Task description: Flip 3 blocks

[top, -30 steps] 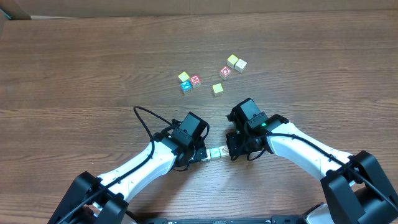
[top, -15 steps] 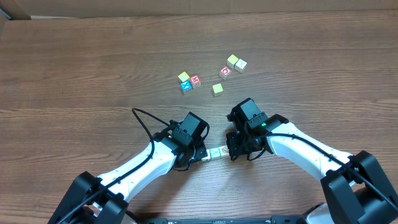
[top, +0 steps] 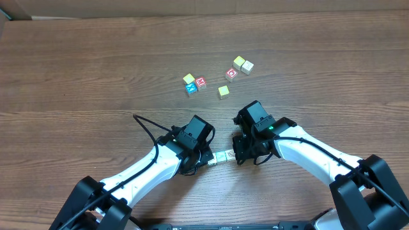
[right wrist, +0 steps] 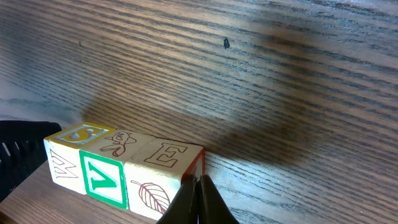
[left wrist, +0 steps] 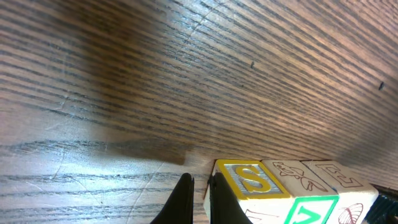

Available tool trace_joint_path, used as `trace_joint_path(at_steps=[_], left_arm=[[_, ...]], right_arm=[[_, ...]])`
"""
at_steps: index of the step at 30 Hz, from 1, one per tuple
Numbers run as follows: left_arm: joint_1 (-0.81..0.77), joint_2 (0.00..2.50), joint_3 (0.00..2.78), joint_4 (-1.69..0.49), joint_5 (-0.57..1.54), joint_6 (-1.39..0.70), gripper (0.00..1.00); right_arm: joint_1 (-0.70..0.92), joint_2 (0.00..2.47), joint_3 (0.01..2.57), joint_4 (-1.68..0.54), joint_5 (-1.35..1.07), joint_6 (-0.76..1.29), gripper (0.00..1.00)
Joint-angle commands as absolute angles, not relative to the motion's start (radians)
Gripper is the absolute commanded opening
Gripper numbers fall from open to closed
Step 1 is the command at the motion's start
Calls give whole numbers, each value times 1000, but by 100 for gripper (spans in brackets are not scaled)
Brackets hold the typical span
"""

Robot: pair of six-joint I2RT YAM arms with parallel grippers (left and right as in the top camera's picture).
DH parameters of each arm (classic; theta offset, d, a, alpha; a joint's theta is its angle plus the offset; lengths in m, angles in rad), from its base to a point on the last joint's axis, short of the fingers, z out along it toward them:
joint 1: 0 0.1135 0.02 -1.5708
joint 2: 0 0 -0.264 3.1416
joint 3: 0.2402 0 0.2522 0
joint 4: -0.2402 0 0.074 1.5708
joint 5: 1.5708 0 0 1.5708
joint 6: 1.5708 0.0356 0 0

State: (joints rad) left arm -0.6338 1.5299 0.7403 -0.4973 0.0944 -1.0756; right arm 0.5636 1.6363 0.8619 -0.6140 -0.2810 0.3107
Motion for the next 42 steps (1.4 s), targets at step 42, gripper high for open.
trace_joint_path(at_steps=[42], left_arm=[[-677, 1535, 751, -605, 176, -992, 4]], right_arm=[[566, 1620, 854, -590, -263, 308, 4]])
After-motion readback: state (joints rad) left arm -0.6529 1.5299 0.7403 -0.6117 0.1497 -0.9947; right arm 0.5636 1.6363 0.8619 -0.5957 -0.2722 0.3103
